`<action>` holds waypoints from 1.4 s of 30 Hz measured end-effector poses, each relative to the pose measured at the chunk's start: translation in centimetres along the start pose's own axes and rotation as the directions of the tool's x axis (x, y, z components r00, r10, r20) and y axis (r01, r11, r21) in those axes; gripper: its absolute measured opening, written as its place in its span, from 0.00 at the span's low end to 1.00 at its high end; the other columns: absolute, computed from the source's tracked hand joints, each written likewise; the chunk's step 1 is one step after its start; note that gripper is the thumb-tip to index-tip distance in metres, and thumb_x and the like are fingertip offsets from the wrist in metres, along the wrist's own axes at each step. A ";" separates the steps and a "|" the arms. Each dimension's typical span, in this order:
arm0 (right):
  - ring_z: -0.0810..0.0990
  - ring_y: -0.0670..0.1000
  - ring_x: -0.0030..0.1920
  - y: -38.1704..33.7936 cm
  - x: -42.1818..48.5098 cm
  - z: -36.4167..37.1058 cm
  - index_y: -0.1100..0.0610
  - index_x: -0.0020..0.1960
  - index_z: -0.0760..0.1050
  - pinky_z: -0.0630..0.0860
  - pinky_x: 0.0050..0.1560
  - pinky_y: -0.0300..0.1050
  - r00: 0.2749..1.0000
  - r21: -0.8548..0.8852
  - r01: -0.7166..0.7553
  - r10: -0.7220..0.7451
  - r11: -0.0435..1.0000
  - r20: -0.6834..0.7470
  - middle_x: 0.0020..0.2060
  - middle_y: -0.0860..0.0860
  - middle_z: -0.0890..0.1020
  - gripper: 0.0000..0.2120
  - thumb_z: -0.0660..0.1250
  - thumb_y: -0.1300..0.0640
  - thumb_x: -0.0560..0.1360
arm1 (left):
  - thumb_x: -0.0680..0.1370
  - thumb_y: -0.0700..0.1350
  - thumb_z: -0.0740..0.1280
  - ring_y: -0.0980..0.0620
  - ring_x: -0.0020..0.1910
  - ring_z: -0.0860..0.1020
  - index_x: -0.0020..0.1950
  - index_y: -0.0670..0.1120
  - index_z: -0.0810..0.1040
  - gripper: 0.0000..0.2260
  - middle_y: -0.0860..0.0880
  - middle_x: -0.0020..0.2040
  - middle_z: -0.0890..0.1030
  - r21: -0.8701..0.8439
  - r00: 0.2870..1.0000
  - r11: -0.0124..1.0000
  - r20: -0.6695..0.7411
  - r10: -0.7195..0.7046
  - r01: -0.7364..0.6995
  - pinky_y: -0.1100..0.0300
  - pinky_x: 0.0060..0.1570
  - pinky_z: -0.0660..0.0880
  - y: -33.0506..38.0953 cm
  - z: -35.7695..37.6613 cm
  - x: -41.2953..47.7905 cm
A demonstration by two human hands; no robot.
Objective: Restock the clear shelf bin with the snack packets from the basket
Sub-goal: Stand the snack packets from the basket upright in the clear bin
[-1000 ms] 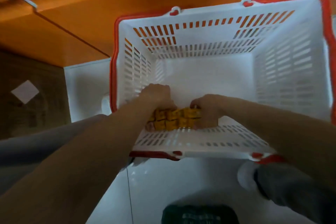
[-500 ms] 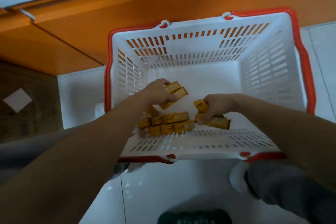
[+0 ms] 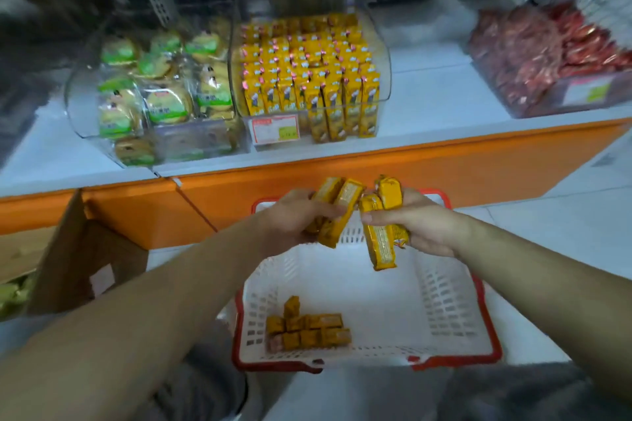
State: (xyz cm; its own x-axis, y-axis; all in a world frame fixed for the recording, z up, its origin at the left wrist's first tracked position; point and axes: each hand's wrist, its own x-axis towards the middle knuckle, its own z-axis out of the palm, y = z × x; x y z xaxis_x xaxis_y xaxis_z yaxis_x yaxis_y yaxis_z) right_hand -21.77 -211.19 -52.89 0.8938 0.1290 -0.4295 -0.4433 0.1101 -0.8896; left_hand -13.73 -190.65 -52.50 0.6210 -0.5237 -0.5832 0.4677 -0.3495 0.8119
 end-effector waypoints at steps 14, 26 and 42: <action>0.87 0.54 0.46 -7.5 -1.8 6.8 0.55 0.53 0.83 0.80 0.36 0.44 0.888 0.073 0.353 -0.310 0.933 -0.338 0.47 0.53 0.87 0.10 0.74 0.54 0.73 | 0.75 0.39 0.73 0.39 0.52 0.85 0.65 0.46 0.76 0.19 0.40 0.56 0.85 -0.360 0.954 0.903 -0.261 0.146 -0.236 0.47 0.44 0.82 4.3 1.0 -6.1; 0.87 0.57 0.47 -9.7 0.9 5.2 0.56 0.53 0.82 0.84 0.47 0.59 0.894 0.169 0.318 -0.236 0.933 -0.381 0.47 0.55 0.87 0.09 0.73 0.56 0.74 | 0.71 0.54 0.79 0.43 0.48 0.87 0.66 0.52 0.72 0.28 0.46 0.56 0.85 -0.197 0.927 0.945 -0.324 0.189 -0.261 0.40 0.51 0.83 6.4 0.0 -3.4; 0.80 0.49 0.31 -10.0 0.6 5.7 0.61 0.56 0.81 0.77 0.28 0.43 0.939 0.228 0.265 -0.198 0.937 -0.280 0.37 0.52 0.82 0.27 0.73 0.42 0.65 | 0.61 0.55 0.84 0.49 0.39 0.87 0.57 0.53 0.76 0.28 0.52 0.41 0.87 -0.164 0.891 0.916 -0.346 0.295 -0.367 0.56 0.35 0.82 7.5 -0.6 -4.6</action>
State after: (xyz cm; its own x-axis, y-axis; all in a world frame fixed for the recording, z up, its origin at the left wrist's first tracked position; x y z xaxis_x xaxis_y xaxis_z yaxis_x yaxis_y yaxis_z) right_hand -17.18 -206.61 -43.39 0.9462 -0.1765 -0.2711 -0.1936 0.3622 -0.9117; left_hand -12.66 -190.40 -43.71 0.9087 -0.3009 -0.2894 0.3035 -0.0001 0.9528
